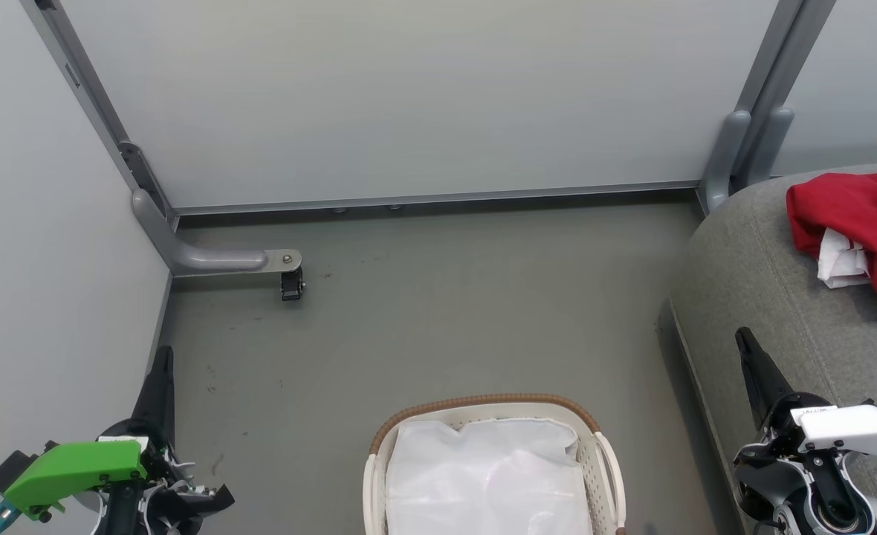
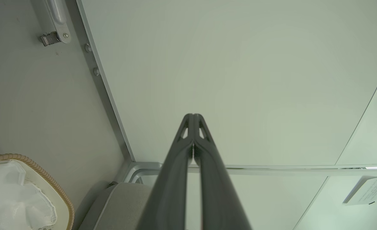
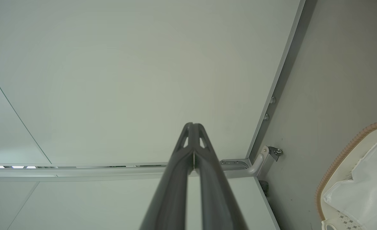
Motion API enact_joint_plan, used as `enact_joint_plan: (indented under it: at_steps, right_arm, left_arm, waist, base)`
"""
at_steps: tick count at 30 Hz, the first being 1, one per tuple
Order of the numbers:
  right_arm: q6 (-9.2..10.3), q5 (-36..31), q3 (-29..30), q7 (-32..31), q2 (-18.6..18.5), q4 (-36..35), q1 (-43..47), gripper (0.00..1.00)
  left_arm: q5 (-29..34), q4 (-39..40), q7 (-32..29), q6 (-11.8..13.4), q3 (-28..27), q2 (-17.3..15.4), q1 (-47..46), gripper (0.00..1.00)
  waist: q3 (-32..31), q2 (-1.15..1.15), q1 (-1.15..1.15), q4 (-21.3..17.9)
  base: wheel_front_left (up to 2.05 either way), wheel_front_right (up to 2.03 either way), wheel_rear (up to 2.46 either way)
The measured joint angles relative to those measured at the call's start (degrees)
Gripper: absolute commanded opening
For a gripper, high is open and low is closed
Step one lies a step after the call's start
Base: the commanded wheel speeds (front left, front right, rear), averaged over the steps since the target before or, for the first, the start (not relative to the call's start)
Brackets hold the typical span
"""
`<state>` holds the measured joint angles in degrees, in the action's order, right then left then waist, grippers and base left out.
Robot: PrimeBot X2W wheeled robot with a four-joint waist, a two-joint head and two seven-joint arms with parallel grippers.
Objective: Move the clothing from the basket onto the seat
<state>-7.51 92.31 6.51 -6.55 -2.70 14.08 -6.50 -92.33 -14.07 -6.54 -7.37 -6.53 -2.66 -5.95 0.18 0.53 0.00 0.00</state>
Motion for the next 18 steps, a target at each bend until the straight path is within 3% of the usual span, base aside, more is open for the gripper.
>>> enact_joint_plan:
  at_steps: [18]
  right_arm:
    - [0.00, 0.0, 0.0, 0.0, 0.0, 0.0, 0.0, 0.00]
  left_arm:
    - [0.0, 0.0, 0.0, 0.0, 0.0, 0.0, 0.0, 0.00]
  waist:
    - [0.0, 0.00, 0.00, 0.0]
  base:
    - [0.00, 0.00, 0.00]
